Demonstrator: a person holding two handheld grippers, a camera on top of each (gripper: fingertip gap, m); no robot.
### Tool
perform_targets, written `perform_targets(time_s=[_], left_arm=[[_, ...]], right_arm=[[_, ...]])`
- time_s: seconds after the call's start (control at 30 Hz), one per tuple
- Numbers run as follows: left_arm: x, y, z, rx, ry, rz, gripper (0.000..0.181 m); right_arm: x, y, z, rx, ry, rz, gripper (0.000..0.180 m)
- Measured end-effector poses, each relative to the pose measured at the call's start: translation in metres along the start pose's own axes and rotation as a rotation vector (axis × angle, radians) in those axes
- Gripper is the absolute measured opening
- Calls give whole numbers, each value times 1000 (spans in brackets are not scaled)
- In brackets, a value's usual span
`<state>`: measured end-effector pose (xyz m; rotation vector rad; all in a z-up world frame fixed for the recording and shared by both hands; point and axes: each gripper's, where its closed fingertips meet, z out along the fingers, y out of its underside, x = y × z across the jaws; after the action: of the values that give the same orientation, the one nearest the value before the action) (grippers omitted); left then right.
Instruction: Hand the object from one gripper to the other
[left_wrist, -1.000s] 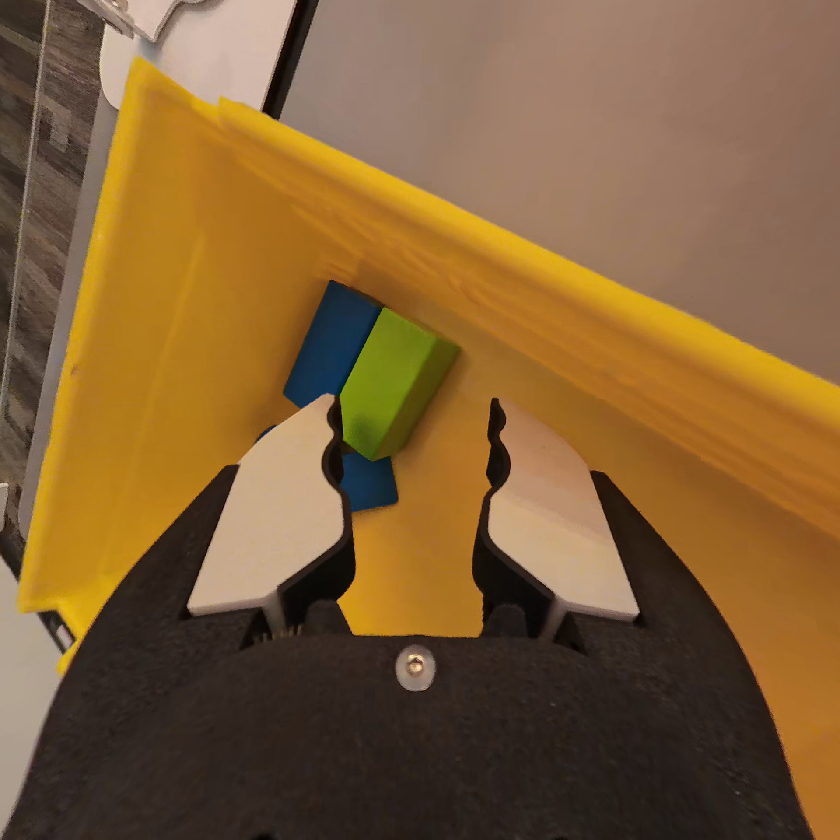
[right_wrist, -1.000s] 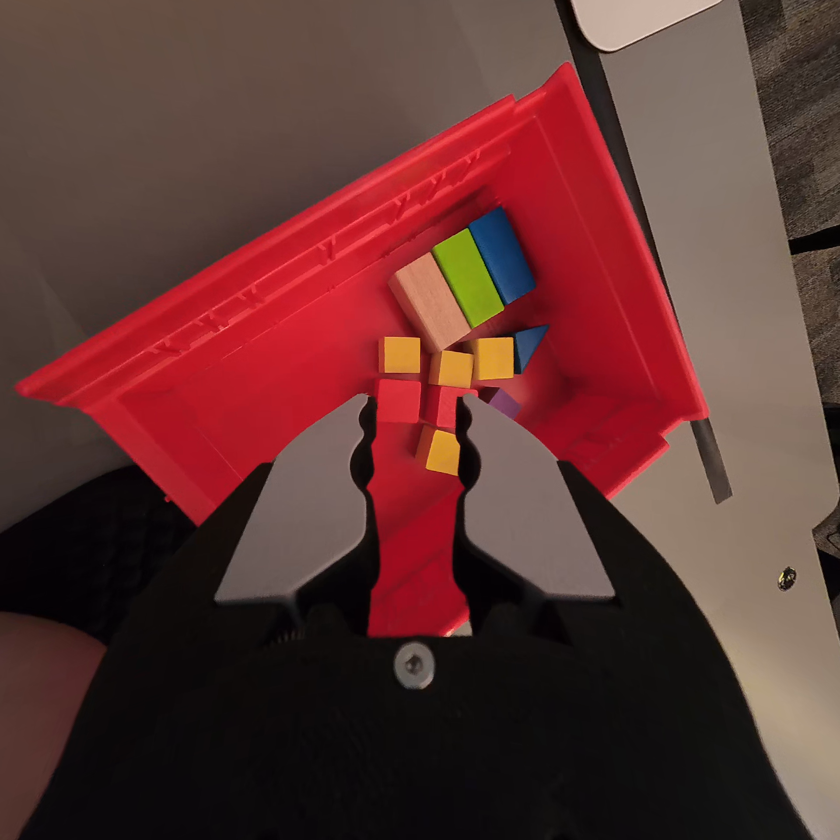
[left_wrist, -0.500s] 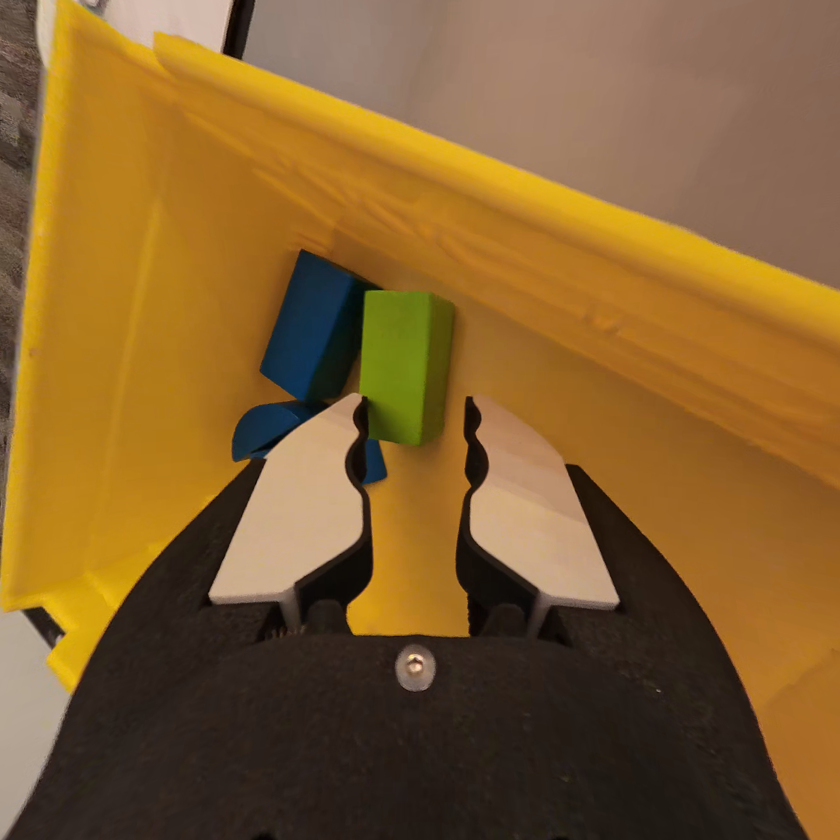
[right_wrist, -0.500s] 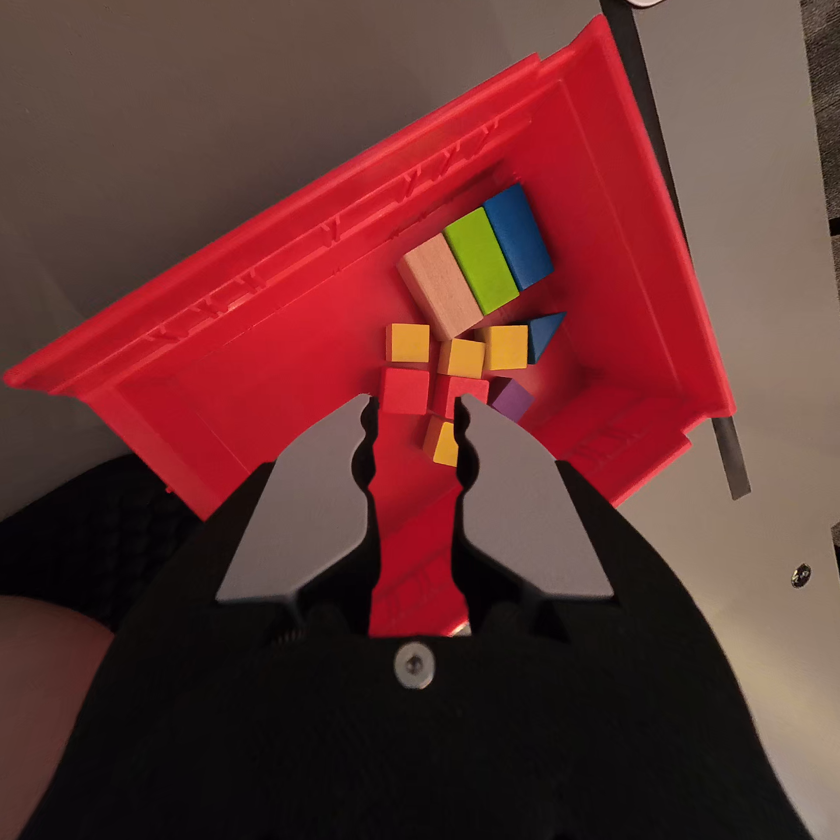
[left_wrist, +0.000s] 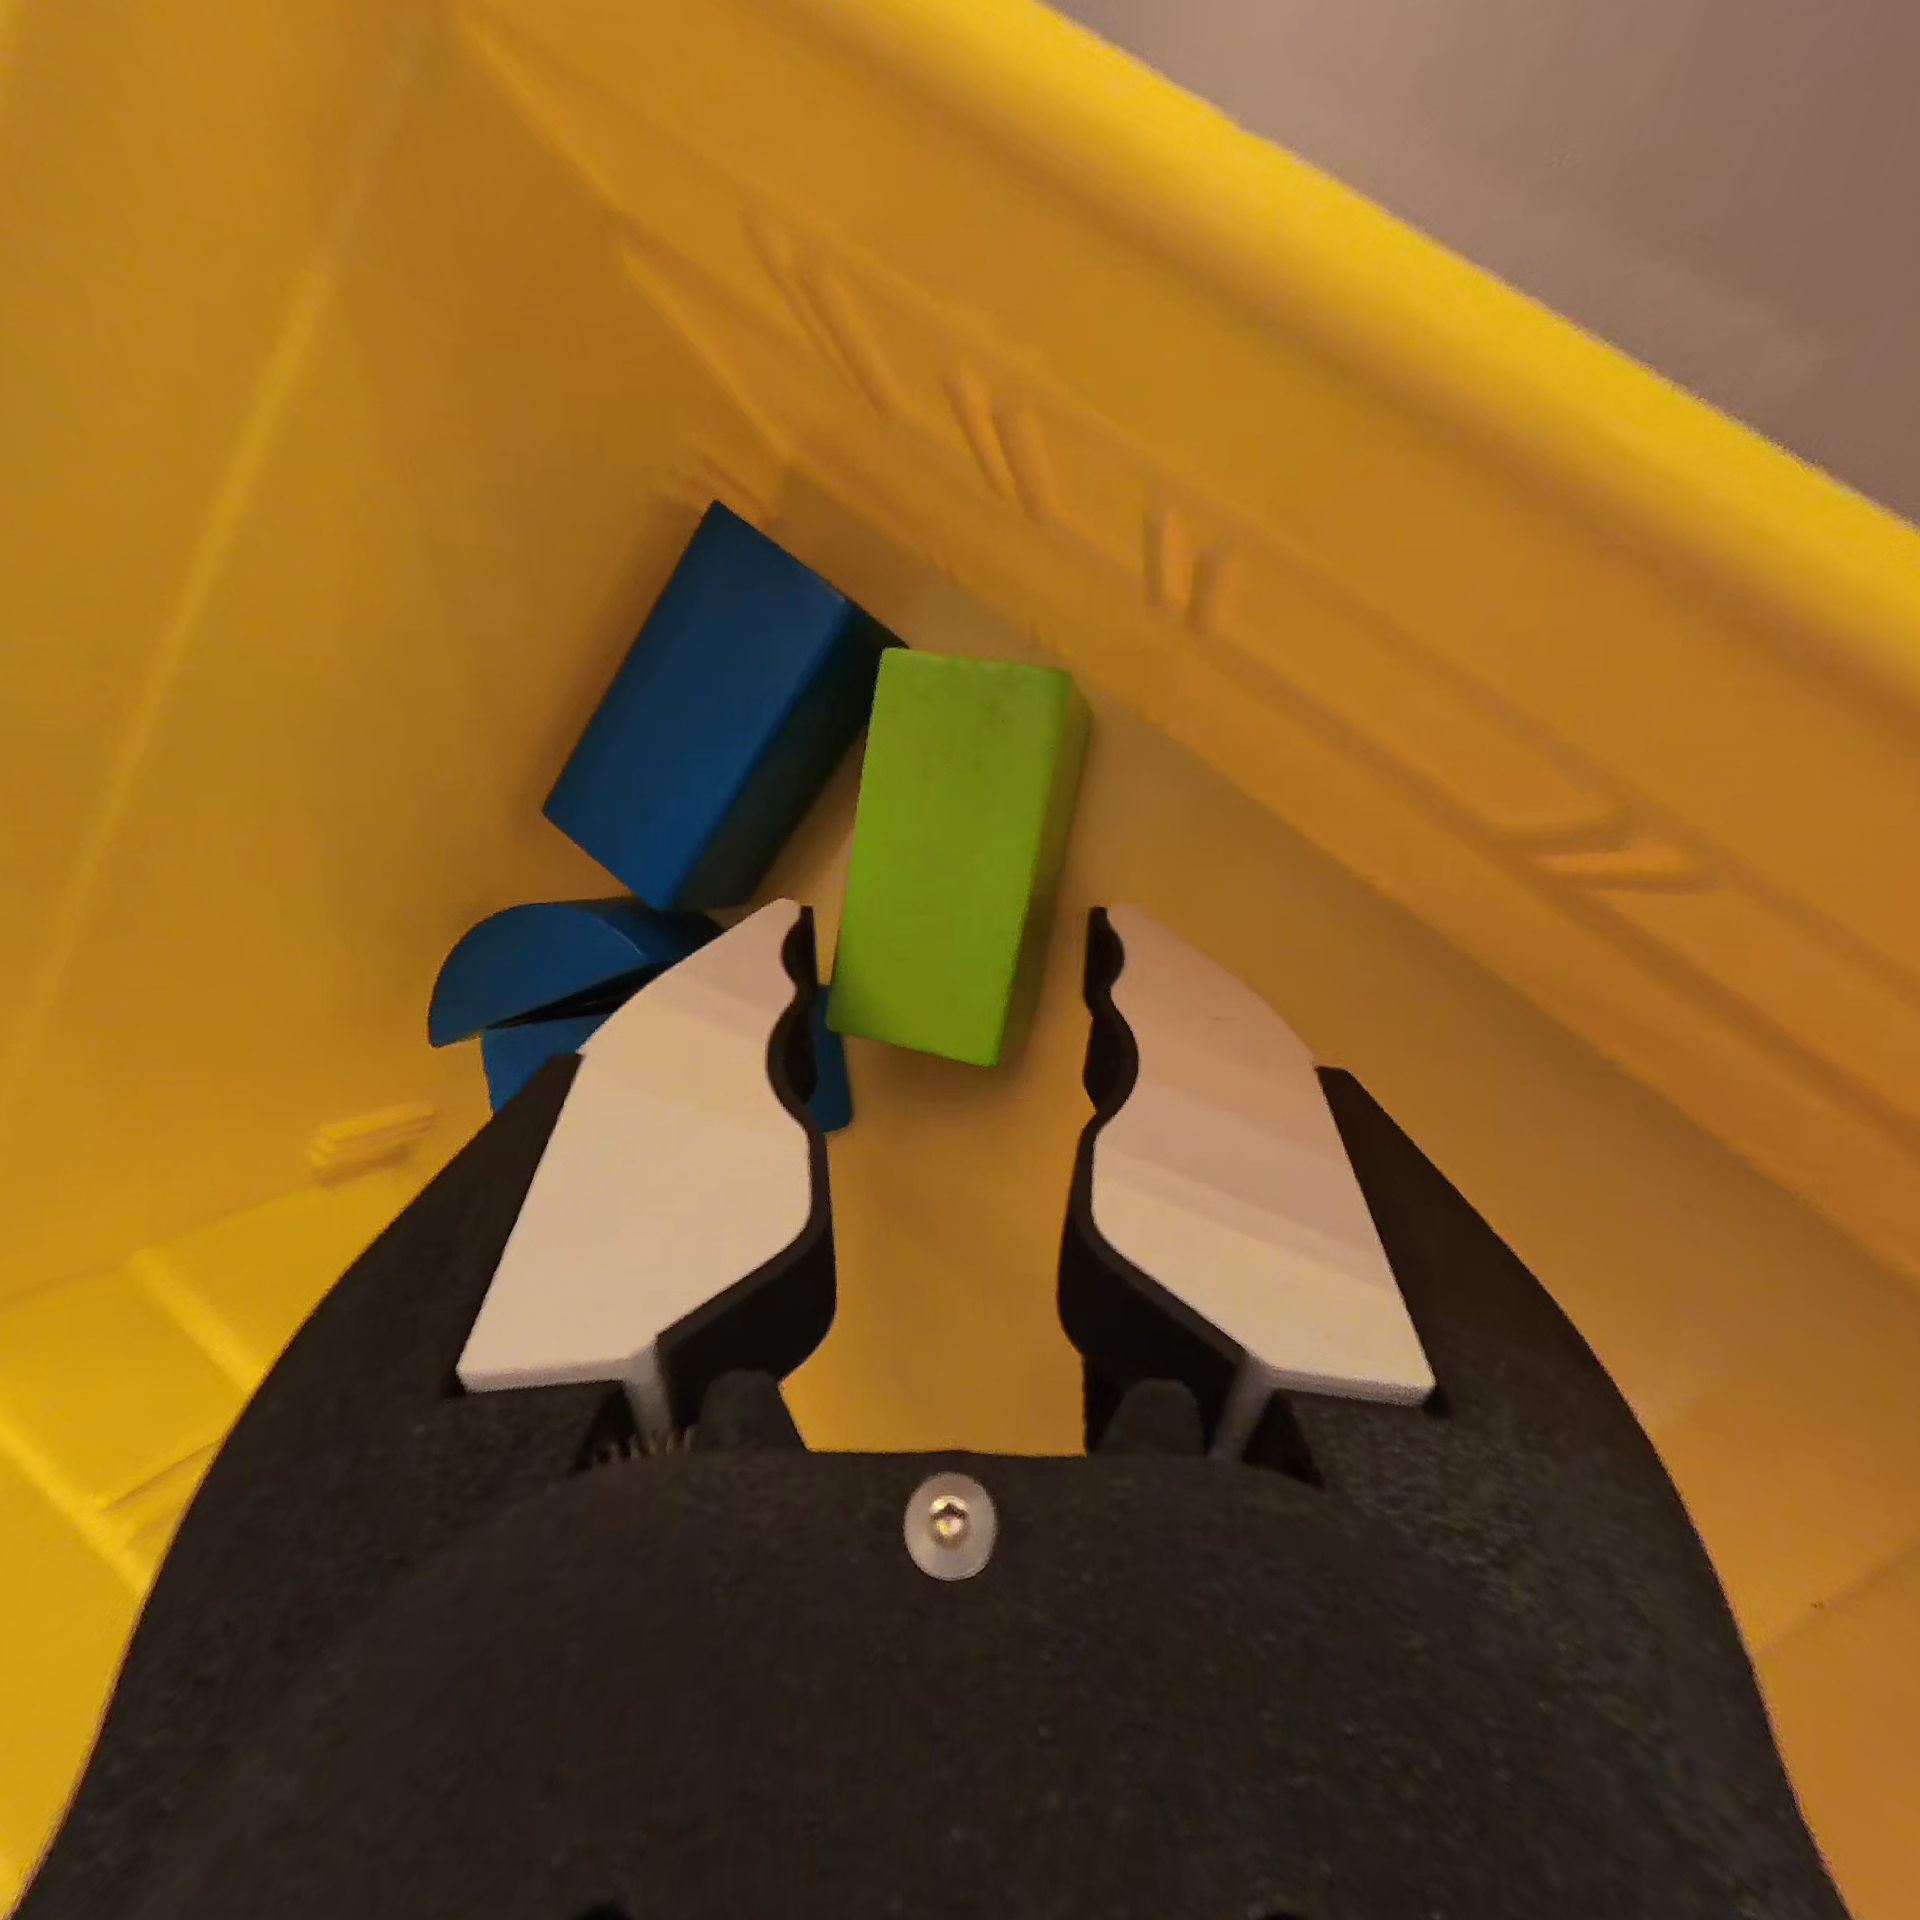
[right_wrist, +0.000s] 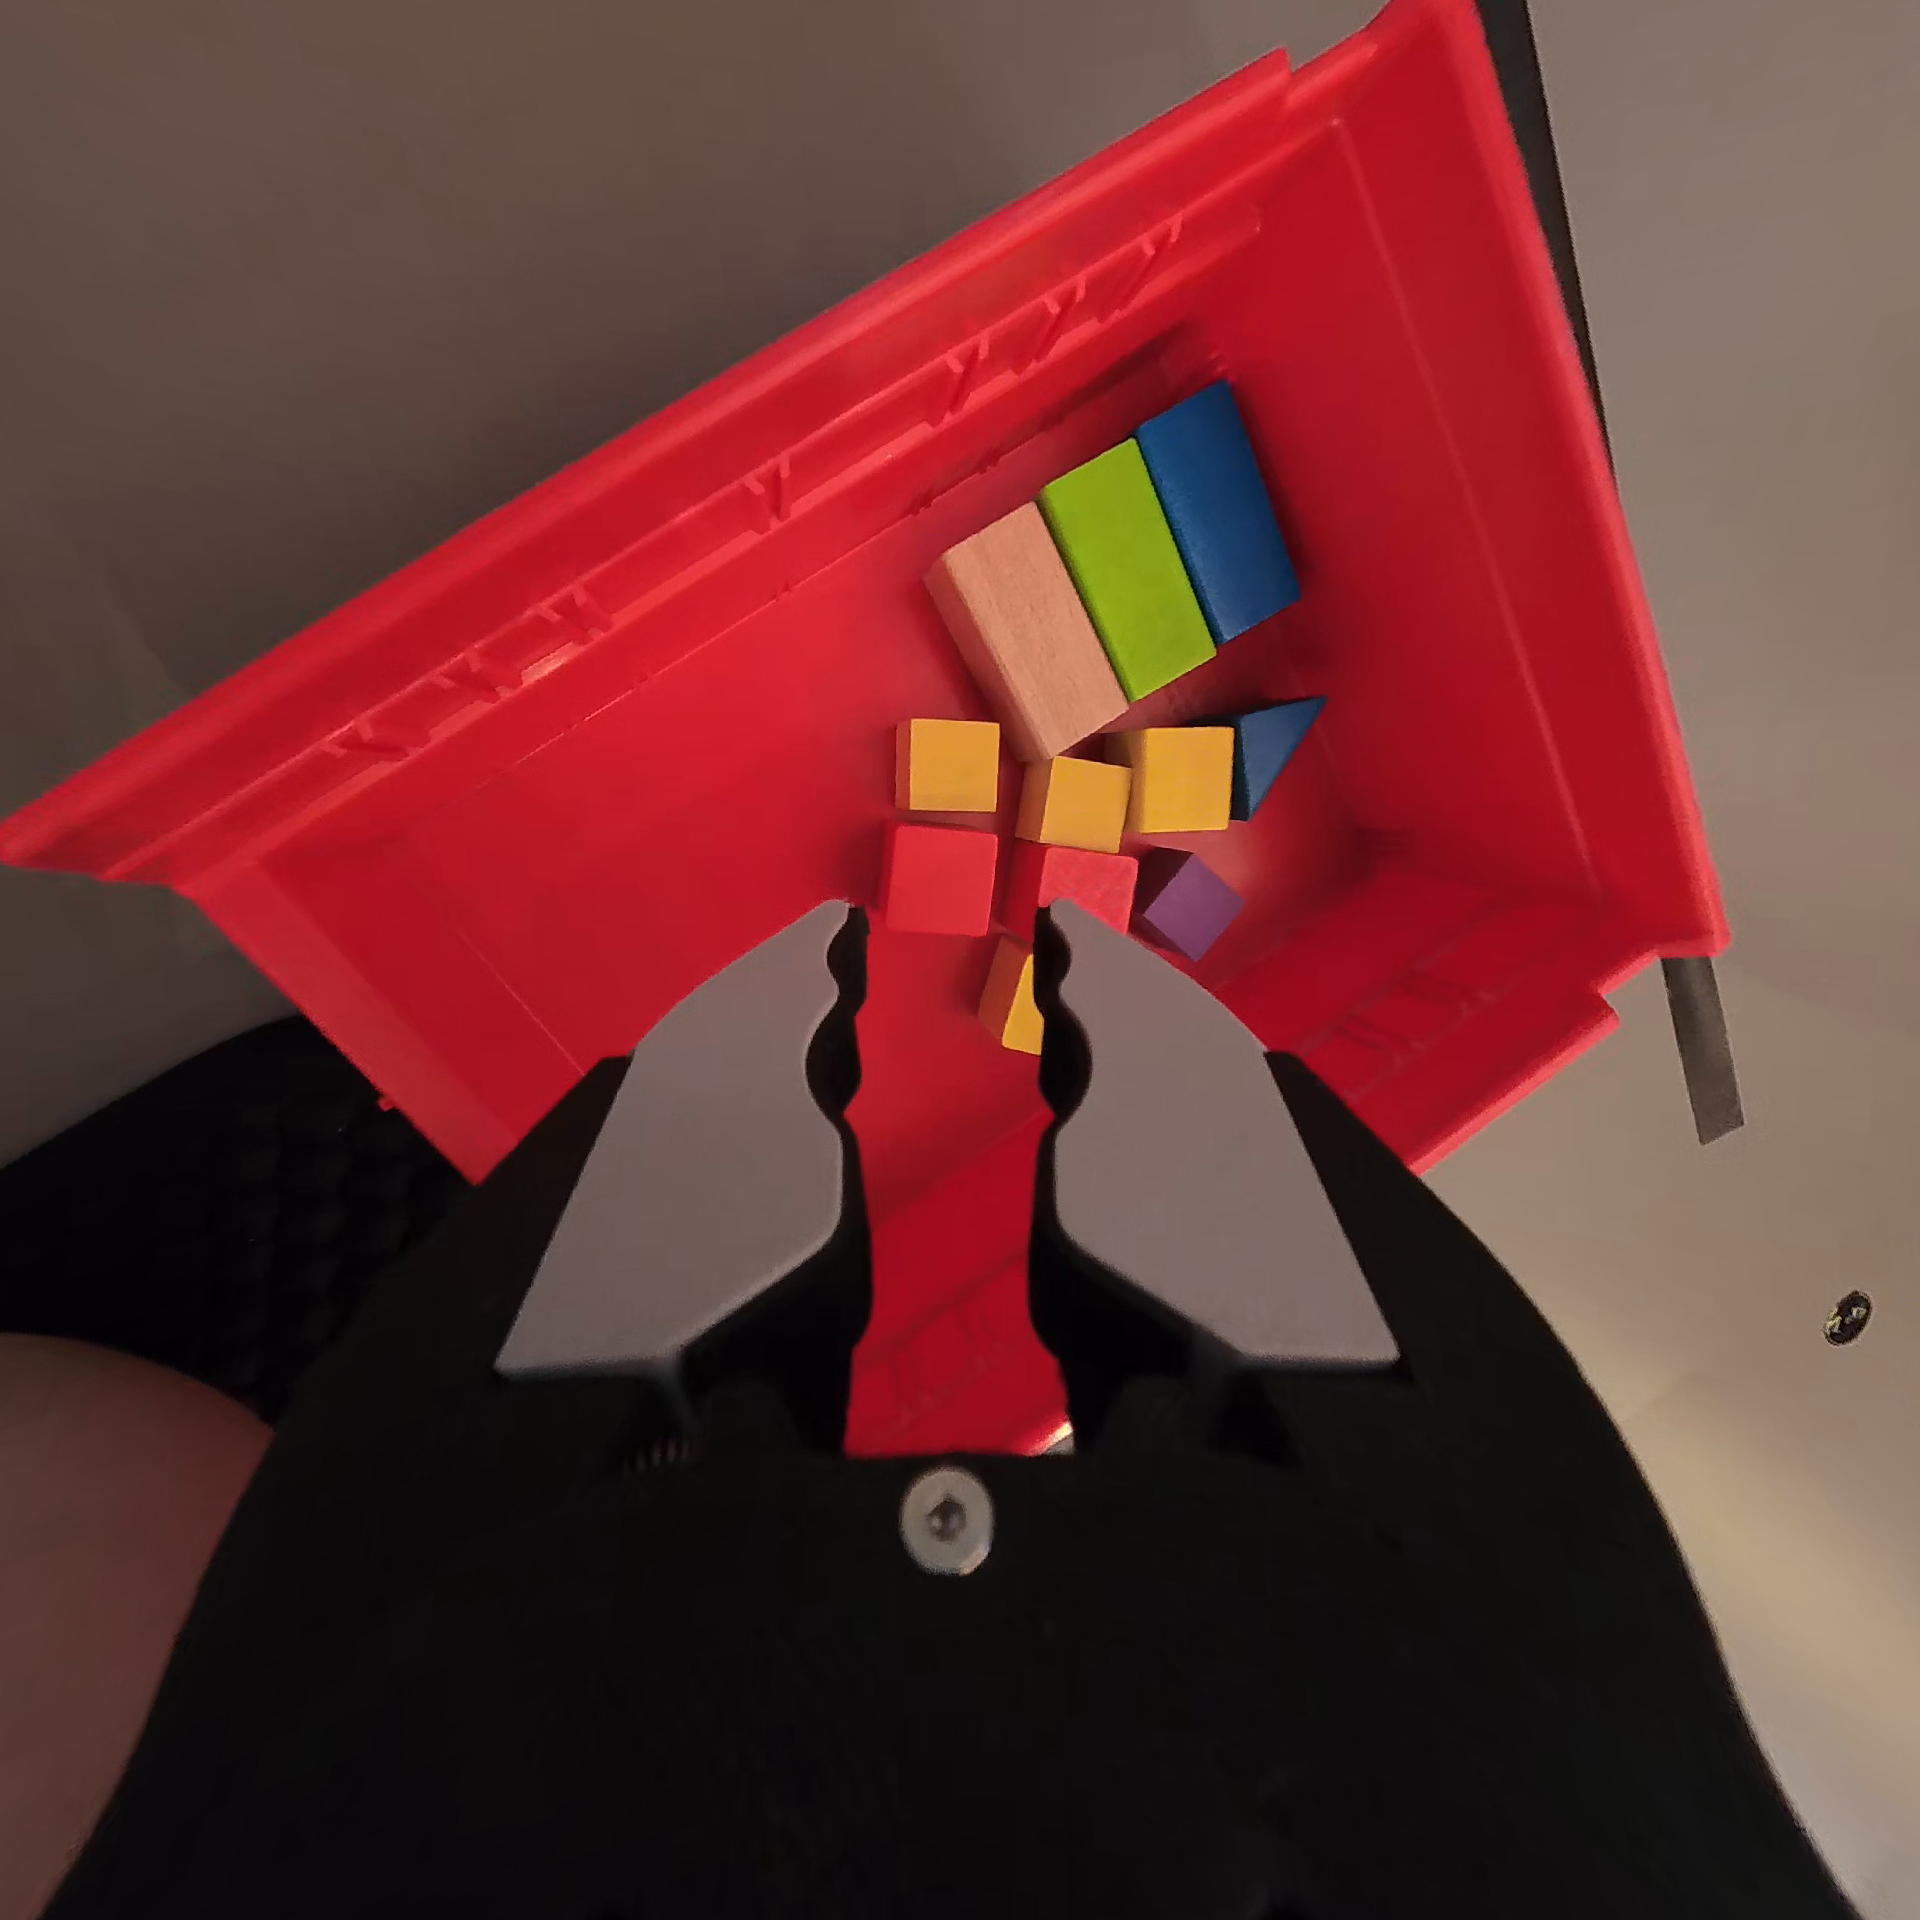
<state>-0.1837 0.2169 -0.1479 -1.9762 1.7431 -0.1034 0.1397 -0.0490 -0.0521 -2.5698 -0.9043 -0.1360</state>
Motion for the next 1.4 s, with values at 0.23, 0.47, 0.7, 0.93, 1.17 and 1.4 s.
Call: perform_targets(time_s=[0.23,0.47,0.7,0.93,1.17,1.4], left_arm=[[-2,5,-2,-30,-6,1,38],[-12,16,-27,-84,-27,-26,36],[-18,0,-78,53,-51,-52,36],[18,-50,-150,368,85,2,36],[100,-101,-217,622,229,252,36],[146,-117,-235,680,301,375,36]], right_arm=[[-2,1,3,-15,-5,-12,31],[-1,0,3,-13,1,-15,30],[12,-21,-12,84,116,-50,30],[3,-119,-65,501,379,-295,31],[-106,-215,-98,993,-3,-374,48],[-131,-243,-92,1080,-292,-186,62]])
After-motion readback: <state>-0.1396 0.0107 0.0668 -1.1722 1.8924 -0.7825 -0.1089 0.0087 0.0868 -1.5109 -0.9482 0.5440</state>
